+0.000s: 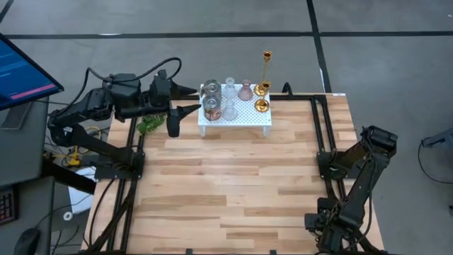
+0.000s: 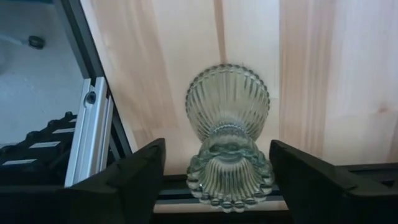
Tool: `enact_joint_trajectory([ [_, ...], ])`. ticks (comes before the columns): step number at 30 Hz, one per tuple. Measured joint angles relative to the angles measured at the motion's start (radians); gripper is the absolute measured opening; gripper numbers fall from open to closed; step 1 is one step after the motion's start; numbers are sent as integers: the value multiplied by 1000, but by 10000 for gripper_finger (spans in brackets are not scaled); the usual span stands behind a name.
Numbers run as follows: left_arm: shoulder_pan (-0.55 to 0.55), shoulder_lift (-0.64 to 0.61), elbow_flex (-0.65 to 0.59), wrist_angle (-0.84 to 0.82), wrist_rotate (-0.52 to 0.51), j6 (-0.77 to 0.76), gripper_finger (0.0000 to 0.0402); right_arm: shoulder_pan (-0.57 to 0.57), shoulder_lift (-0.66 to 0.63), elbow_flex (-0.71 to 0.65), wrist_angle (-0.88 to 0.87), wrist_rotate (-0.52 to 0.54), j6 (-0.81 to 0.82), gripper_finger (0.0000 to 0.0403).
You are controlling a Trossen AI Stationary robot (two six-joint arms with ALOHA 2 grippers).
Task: Pick & Place candle stick holders
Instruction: Put the green candle holder on the shelf
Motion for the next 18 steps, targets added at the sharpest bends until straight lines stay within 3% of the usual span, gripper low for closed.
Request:
enact_joint_trajectory([
  [9,0,0,0,6,-11,0,227,-14,0,1,1,-16,-3,155],
  [18,0,0,0,4,-20,2,227,-90,0,1,-4,-43,-59,155],
])
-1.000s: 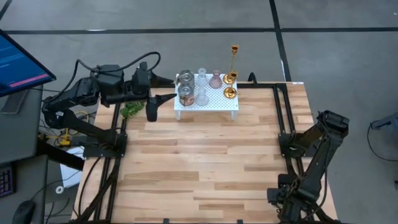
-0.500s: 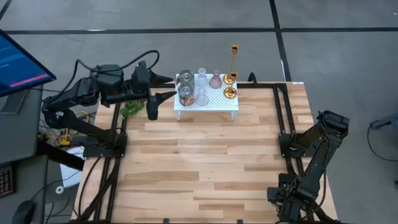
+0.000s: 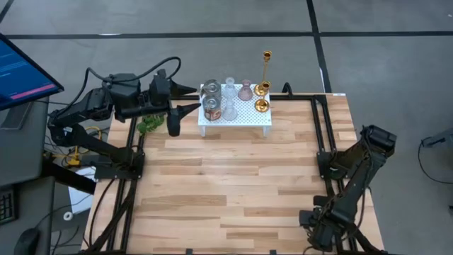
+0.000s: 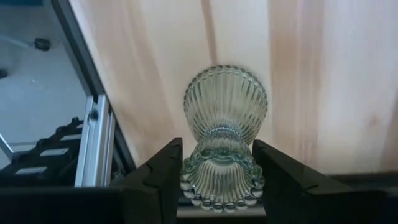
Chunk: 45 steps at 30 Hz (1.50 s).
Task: Pick & Place candle stick holders
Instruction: Put the green candle holder on the shelf
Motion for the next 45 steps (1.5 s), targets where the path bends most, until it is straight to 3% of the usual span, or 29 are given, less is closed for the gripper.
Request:
enact_joint_trajectory([
  [6,0,0,0,-29,-53,-1,227,-157,-30,2,-5,17,-191,155],
  [11,0,8,-4,-150,-86,-14,227,-347,-96,2,-46,45,-385,155],
  [18,0,-34,-136,-223,-91,-119,227,-646,-179,70,-142,45,-615,155],
  [23,0,-93,-279,-227,-85,-220,227,-832,-179,244,-267,62,-780,155],
  [30,0,-168,-458,-221,-73,-345,227,-1025,-34,576,-441,75,-957,155],
  [39,0,-194,-591,-201,-61,-406,227,-1142,270,1018,-601,165,-1211,155],
  [45,0,-195,-606,-196,-61,-411,227,-1205,407,1206,-612,199,-1350,159],
])
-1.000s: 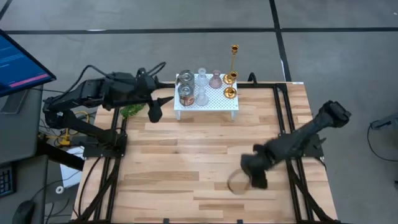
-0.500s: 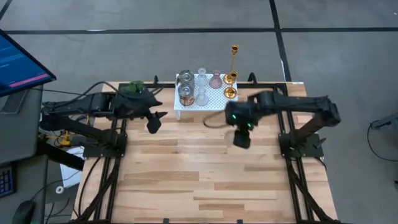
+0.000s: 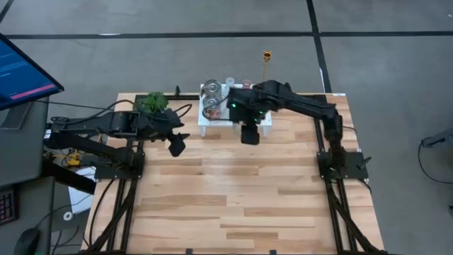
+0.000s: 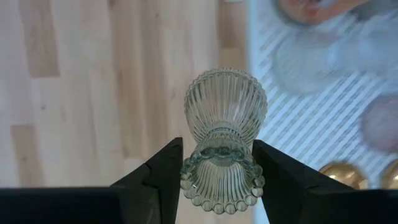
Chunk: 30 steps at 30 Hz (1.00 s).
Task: Pick & Place candle stick holders
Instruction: Put the green candle holder on the shelf
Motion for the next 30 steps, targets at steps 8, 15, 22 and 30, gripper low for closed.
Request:
enact_joint_trajectory([
  [8,0,-12,0,6,0,-13,227,-64,46,58,-2,-2,-100,160],
  [15,0,-16,0,11,0,-19,227,-107,39,58,0,-5,-159,157],
  [22,0,-17,0,14,0,-37,227,-136,47,52,0,-12,-186,162],
  [30,0,-22,0,21,0,-44,227,-166,46,52,0,3,-210,162],
])
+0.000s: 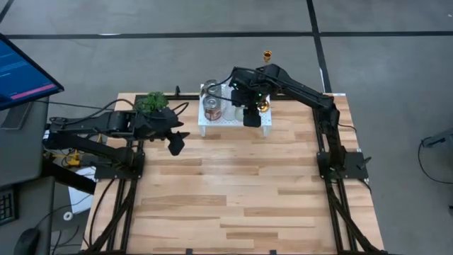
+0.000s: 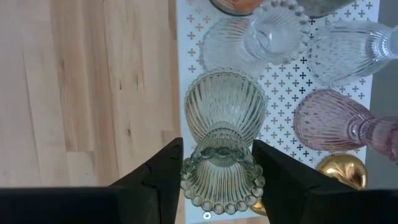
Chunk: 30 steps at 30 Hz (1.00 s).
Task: Pick & Place candle stick holders
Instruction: Put the green candle holder on the shelf
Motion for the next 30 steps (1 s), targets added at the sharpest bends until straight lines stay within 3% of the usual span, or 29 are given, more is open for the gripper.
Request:
enact_joint_trajectory([
  [12,0,0,0,7,0,0,227,-16,0,-3,1,23,-18,165],
  [18,0,0,0,7,0,1,227,-16,-7,-105,8,29,-42,157],
  [25,0,0,0,8,-7,7,227,-24,-10,-113,0,35,-79,175],
  [30,0,0,0,15,-8,9,227,-36,-10,-113,0,38,-95,157],
])
